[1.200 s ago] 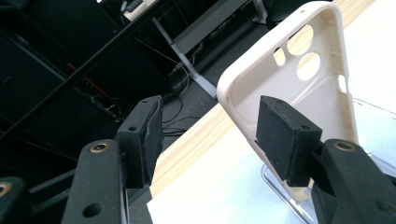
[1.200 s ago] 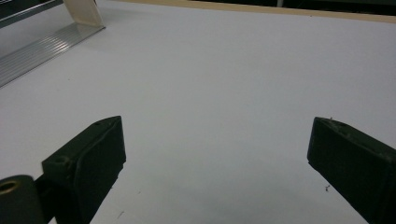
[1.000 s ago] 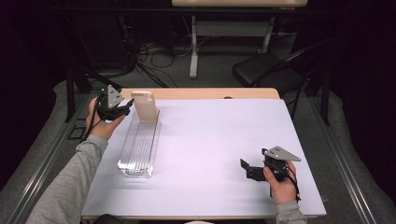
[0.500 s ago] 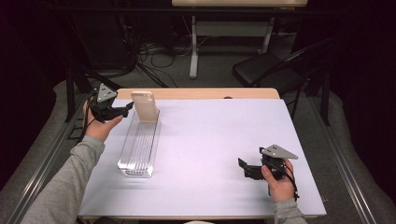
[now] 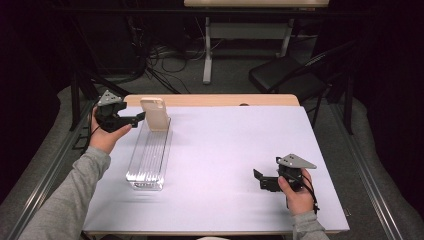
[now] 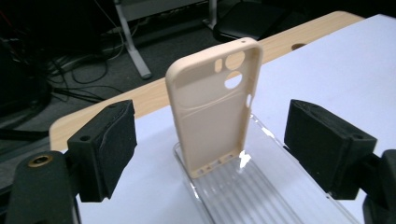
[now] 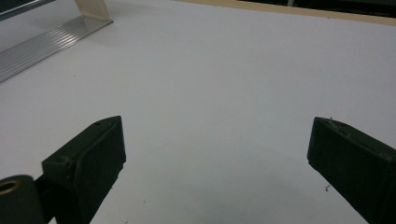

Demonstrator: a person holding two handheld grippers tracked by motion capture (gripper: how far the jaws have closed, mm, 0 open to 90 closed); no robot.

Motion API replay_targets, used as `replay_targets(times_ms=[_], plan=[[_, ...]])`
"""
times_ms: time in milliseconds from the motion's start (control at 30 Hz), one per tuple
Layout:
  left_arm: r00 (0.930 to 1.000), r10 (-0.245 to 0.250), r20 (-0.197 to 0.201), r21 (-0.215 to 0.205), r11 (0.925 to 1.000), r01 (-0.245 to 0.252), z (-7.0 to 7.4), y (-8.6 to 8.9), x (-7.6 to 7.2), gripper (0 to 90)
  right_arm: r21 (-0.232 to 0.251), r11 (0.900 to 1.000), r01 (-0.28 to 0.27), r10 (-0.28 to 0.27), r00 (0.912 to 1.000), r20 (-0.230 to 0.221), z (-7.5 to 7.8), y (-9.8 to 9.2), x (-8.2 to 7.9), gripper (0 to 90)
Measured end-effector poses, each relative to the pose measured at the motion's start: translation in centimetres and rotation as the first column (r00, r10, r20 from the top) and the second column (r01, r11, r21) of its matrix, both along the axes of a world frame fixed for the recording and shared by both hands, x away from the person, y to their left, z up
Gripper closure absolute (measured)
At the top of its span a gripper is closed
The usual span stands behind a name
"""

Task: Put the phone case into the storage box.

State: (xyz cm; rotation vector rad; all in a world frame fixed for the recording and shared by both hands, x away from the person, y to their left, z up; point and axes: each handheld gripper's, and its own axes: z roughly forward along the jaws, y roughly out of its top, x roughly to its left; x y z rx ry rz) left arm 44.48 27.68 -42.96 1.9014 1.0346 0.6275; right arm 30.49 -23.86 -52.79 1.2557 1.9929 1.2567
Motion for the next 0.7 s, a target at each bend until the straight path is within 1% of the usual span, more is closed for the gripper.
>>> replay_targets(times_ms=[167,300,367,533,567,633,667,700], plan=[[0.9998,-0.004,-0.019,0.004,1.0000,0.004,-0.02,-0.24,-0.18,15.9,0.002,1.000,-0.002,0.002,1.0000,0.001,0.02,-0.02,-0.01,3.7],[0.9994,-0.008,-0.033,-0.020,0.9998,0.007,0.01,-0.32,-0.25,15.8,0.000,1.000,-0.005,0.005,1.0000,-0.001,0.01,-0.01,-0.02,3.7],[0.9990,-0.009,-0.043,-0.012,0.9999,0.008,0.05,-0.37,-0.31,15.8,0.000,1.000,-0.005,0.005,1.0000,-0.001,0.01,-0.01,-0.03,3.7],[0.9972,-0.022,-0.071,-0.010,0.9997,0.021,0.04,-0.58,-0.56,15.9,-0.001,1.000,-0.005,0.005,1.0000,-0.002,-0.02,-0.01,0.00,3.7],[0.9972,-0.022,-0.071,-0.009,0.9997,0.022,0.05,-0.67,-0.63,15.9,-0.004,1.000,-0.006,0.006,1.0000,0.000,-0.04,-0.01,0.02,3.7],[0.9967,-0.029,-0.076,-0.021,0.9994,0.027,0.16,-0.76,-0.79,15.5,-0.005,1.000,-0.007,0.007,1.0000,-0.002,-0.06,0.02,0.02,3.7],[0.9965,-0.032,-0.077,-0.029,0.9991,0.030,0.24,-0.79,-0.86,15.3,0.001,1.000,-0.004,0.004,1.0000,0.007,-0.11,0.08,0.04,3.7],[0.9968,-0.031,-0.074,-0.036,0.9990,0.028,0.30,-0.81,-0.92,15.2,-0.003,1.000,-0.007,0.007,1.0000,-0.003,-0.03,0.04,-0.03,3.7]])
